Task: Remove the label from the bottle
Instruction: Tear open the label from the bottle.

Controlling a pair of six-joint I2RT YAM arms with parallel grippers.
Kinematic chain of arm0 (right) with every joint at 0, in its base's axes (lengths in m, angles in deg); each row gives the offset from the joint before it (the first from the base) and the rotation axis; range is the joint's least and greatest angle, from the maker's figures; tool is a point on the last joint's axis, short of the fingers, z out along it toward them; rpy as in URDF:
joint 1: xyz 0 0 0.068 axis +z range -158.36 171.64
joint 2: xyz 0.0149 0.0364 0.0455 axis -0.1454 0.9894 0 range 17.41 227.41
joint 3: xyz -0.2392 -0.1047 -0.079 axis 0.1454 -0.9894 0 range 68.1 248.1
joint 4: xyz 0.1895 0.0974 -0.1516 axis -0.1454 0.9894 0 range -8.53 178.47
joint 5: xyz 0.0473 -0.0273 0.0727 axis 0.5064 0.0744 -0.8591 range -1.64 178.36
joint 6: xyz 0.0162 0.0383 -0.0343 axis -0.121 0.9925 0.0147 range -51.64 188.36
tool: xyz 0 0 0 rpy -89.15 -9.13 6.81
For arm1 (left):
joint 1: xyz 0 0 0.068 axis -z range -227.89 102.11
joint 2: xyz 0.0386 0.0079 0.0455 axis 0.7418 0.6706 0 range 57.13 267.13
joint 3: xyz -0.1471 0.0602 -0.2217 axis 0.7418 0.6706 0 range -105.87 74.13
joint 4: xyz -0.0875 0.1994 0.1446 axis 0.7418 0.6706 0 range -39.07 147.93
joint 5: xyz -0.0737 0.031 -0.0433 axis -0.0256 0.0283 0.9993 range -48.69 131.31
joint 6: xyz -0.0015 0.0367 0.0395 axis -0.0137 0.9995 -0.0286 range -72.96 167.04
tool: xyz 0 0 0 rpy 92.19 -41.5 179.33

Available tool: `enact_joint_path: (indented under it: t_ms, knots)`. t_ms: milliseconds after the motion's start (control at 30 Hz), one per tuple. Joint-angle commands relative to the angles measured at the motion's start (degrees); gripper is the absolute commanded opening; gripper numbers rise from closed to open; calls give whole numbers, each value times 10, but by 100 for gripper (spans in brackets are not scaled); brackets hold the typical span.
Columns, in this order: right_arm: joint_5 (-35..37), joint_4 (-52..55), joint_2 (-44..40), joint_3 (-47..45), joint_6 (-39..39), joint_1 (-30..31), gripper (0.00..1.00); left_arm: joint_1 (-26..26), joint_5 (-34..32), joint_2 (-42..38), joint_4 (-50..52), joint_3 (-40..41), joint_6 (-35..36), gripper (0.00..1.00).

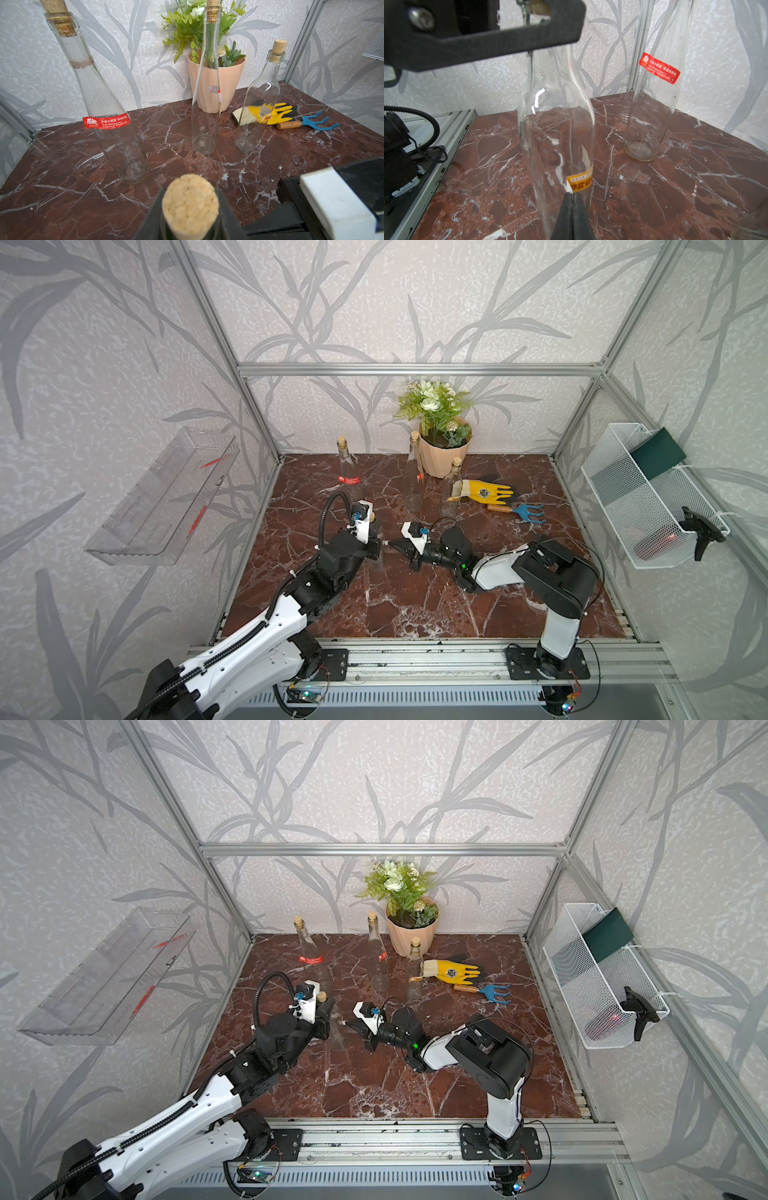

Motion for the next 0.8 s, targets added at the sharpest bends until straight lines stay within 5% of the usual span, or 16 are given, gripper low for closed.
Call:
enact_joint_path:
  t_ms: [0,767]
  knots:
    - [5,-31,-11,-7,5,-4,0,2,12,-6,21,10,8,0]
    - [13,-37,-5,-7,10,-10,0,2,19,-13,20,16,15,0]
